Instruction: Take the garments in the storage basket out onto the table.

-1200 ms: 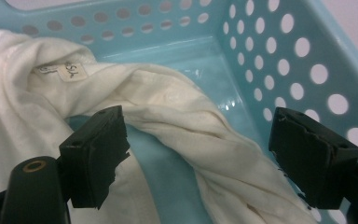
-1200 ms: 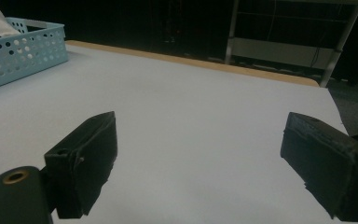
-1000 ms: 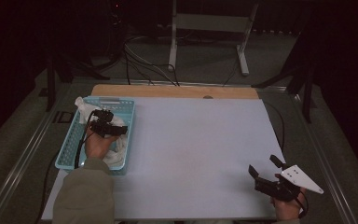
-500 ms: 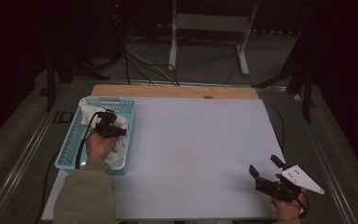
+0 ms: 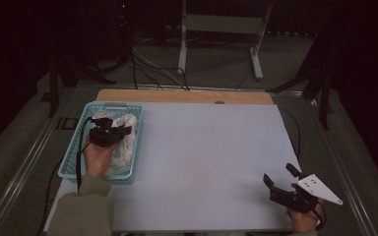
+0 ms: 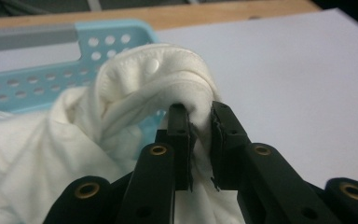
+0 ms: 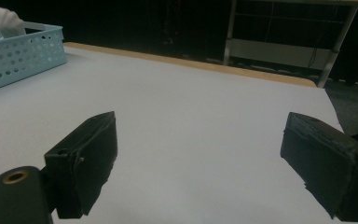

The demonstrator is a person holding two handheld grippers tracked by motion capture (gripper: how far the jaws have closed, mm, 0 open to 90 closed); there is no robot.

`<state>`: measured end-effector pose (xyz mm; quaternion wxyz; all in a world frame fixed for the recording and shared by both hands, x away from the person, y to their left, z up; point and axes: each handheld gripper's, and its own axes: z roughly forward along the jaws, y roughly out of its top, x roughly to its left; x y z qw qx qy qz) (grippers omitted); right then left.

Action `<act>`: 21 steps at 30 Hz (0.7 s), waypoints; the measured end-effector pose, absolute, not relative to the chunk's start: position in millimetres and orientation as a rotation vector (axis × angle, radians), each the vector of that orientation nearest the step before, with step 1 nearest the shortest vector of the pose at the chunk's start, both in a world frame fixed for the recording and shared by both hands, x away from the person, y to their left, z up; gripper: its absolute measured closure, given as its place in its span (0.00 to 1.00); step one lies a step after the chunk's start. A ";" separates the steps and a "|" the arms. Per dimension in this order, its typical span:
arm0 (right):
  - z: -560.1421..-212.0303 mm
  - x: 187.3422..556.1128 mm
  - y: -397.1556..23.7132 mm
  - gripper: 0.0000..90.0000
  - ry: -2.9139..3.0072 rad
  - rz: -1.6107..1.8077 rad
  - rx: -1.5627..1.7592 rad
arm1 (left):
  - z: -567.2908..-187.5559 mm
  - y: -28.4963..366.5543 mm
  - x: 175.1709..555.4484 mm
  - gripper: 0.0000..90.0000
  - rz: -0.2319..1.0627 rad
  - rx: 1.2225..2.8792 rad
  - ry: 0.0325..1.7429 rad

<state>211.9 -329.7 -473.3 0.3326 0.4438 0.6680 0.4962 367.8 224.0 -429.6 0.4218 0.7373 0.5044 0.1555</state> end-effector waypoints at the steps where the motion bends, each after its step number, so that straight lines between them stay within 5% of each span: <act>1: -473.3 211.9 -329.6 0.12 1.745 1.296 1.160 | -427.6 224.1 365.2 0.90 0.392 1.837 1.255; 21: -473.6 211.7 -329.4 0.12 1.747 1.299 1.161 | -389.9 224.1 338.8 0.90 0.448 1.762 1.147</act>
